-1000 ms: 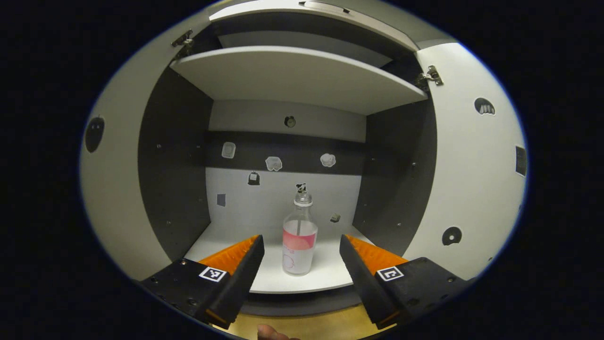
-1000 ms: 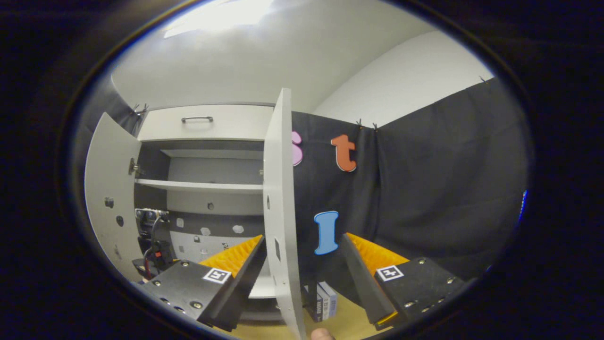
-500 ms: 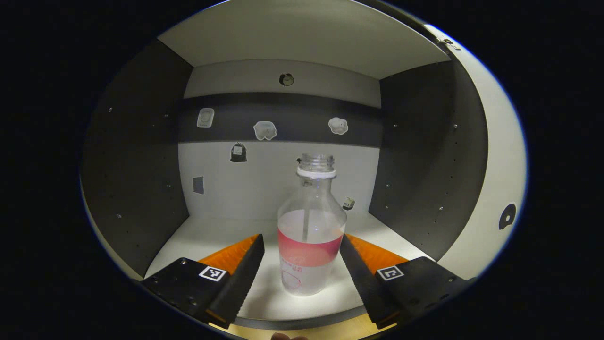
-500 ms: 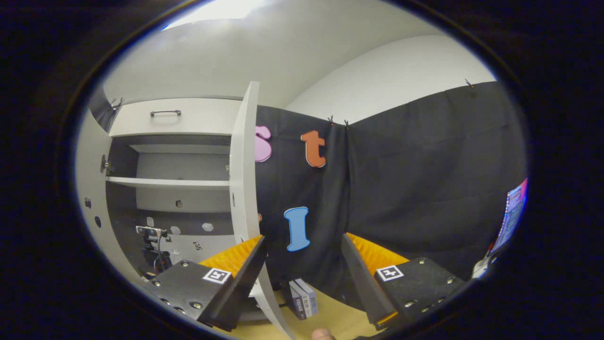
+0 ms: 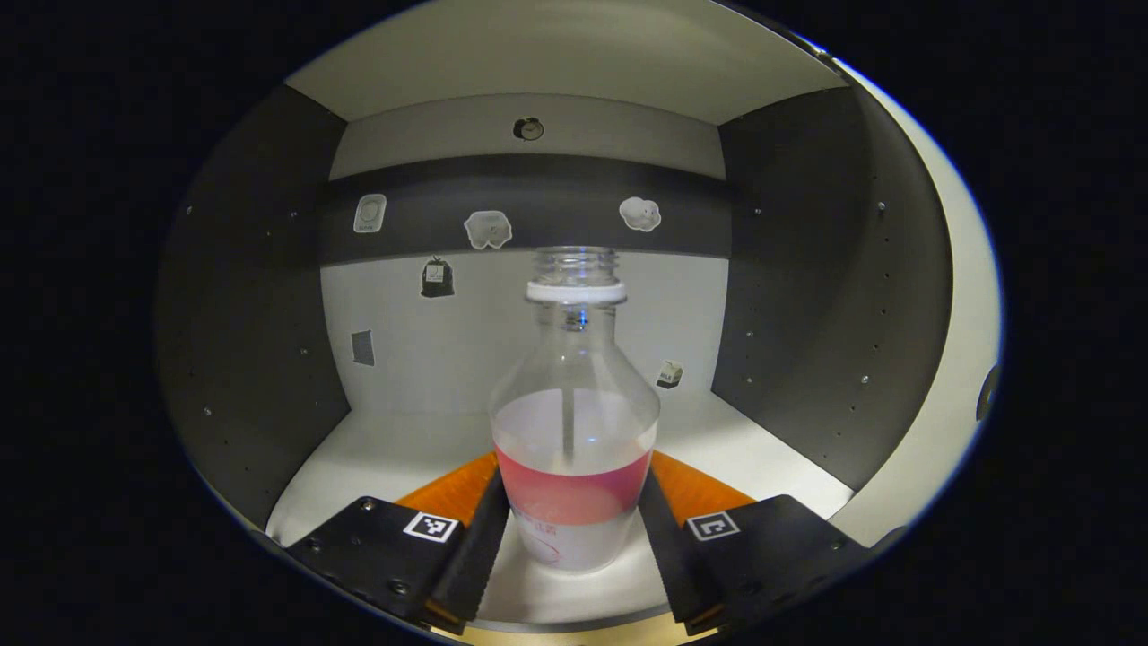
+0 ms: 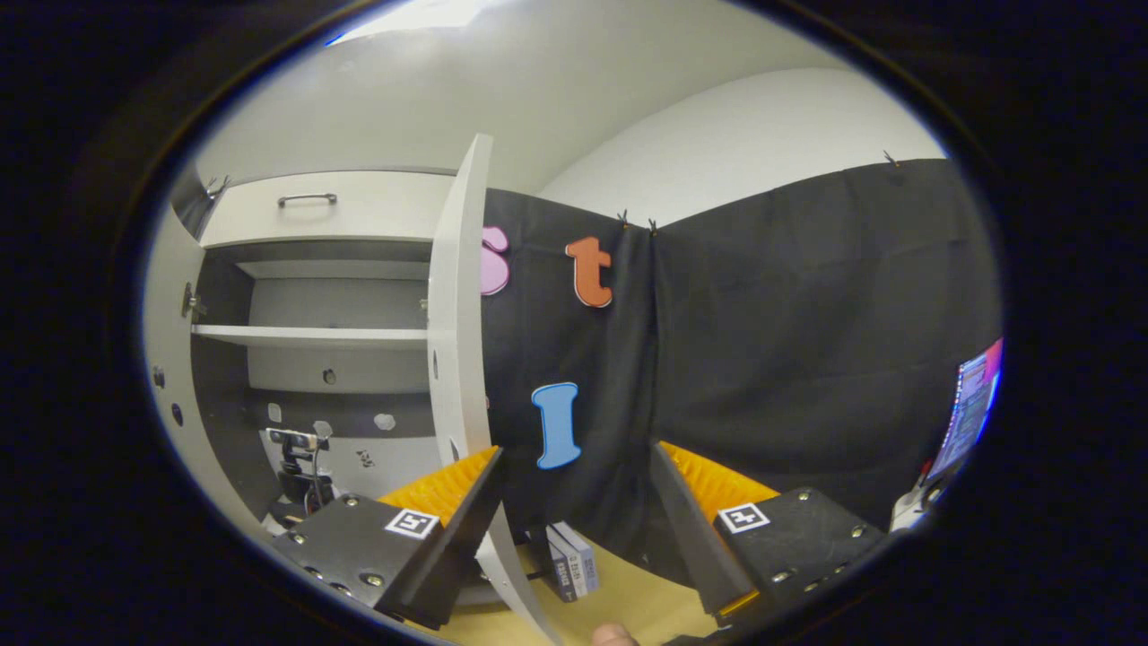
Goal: Grasp the bottle in the cabinet with the left hand and place it on the coaster, then close the right door with the right hand and the left door with the left hand.
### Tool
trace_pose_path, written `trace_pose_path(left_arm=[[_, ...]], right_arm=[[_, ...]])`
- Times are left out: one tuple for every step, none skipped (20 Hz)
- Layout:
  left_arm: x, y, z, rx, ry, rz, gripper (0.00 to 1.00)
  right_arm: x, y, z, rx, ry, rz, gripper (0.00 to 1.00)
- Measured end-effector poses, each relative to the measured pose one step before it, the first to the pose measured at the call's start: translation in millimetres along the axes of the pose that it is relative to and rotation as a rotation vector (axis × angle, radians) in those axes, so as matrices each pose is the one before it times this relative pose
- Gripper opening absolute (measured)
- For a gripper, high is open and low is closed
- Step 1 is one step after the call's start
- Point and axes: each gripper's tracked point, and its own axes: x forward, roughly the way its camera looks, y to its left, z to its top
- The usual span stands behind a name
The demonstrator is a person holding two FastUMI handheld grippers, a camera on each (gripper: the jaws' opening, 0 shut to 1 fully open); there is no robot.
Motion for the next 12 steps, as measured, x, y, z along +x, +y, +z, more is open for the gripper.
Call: trace_pose_path(left_arm=[[-1.84,0.33,-0.22,0.00024,-0.00013,0.00141,0.77],[-1.61,-1.10,-0.93,-0.00005,0.00600,-0.00594,0.77],[-3.58,-0.96,0.03,-0.00190,0.00346,-0.00600,0.76],[-3.94,-1.62,-0.77,-0.00297,0.00139,-0.00750,0.75],[-5.28,-0.93,0.47,0.00004,-0.00294,-0.00785,0.76],[-6.50,-1.30,0.73,0.00083,-0.00587,-0.00598,0.75],[-7.85,-2.08,1.87,0.00119,-0.00975,-0.00674,0.76],[-8.48,-2.31,1.02,-0.00038,-0.00857,-0.00745,0.75],[-9.41,-2.43,0.66,-0.00071,-0.00325,-0.00727,0.75],[-9.44,-3.19,0.16,-0.00261,-0.00377,-0.00959,0.75],[-9.54,-4.09,-0.29,-0.00569,-0.00260,-0.01292,0.75],[-9.99,-4.99,-0.01,-0.00793,-0.00717,-0.01268,0.75]], right_arm=[[-1.15,-2.10,-0.44,-0.00397,-0.00083,-0.00223,0.97],[-0.77,-1.51,0.49,-0.00281,-0.00180,-0.00189,0.98],[-1.08,-1.26,0.53,-0.00055,-0.00275,-0.00084,0.98],[-0.90,-0.37,0.23,0.00210,-0.00147,0.00283,0.97],[-1.50,0.06,1.05,0.00303,0.00004,0.00628,0.94],[-1.14,-0.21,-0.51,0.00158,0.00084,0.00747,0.97],[-1.59,-0.85,-0.06,-0.00037,0.00104,0.00676,0.97],[-2.82,-1.76,-0.64,-0.00123,0.00120,0.00653,0.97],[-2.99,-1.99,-0.45,-0.00096,0.00115,0.00657,0.97],[-2.96,-0.86,0.69,-0.00012,-0.00049,0.00759,0.98],[-2.71,-1.78,0.39,-0.00045,-0.00143,0.01035,0.94],[-4.00,-1.08,1.74,-0.00061,-0.00393,0.01227,0.97]])
